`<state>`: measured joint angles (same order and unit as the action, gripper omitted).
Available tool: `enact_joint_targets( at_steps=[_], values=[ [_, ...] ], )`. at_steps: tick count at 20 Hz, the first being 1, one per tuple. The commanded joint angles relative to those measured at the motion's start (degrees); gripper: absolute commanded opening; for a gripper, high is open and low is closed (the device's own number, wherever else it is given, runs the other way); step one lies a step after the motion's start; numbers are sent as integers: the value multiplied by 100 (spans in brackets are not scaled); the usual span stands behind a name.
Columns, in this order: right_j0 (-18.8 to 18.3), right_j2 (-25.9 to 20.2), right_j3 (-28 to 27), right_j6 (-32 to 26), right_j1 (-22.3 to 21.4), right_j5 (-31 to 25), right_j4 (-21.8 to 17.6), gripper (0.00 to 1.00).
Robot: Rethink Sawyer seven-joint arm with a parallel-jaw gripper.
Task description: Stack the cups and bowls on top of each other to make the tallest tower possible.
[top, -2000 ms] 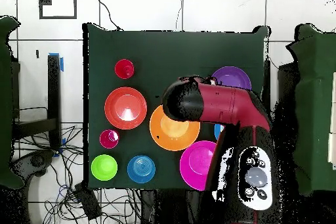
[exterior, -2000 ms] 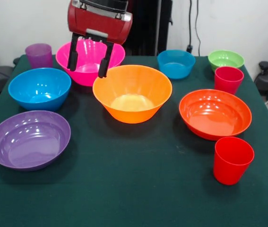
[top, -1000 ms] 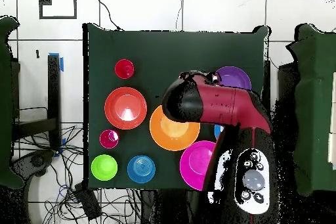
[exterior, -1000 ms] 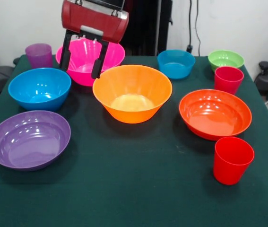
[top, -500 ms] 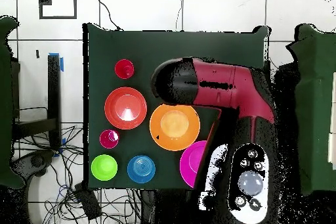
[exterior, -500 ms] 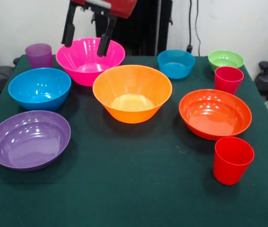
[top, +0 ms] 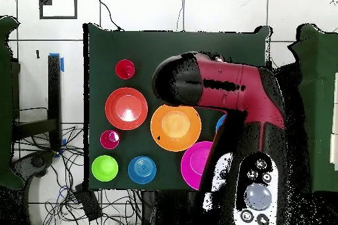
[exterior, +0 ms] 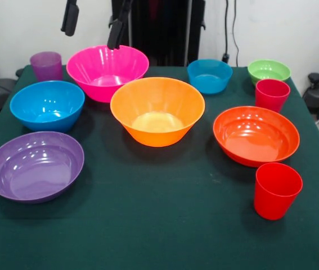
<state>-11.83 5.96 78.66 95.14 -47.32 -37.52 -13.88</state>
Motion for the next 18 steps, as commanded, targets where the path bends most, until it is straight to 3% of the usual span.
enact_joint_targets(
  at_steps=[1, 9, 18],
  values=[
    [-194, -469, 701, 5, 180, 284, -179, 100],
    [-278, -531, 735, -7, 245, 335, -180, 100],
    [-275, -460, 919, 202, 504, 805, -371, 100]
  ],
)
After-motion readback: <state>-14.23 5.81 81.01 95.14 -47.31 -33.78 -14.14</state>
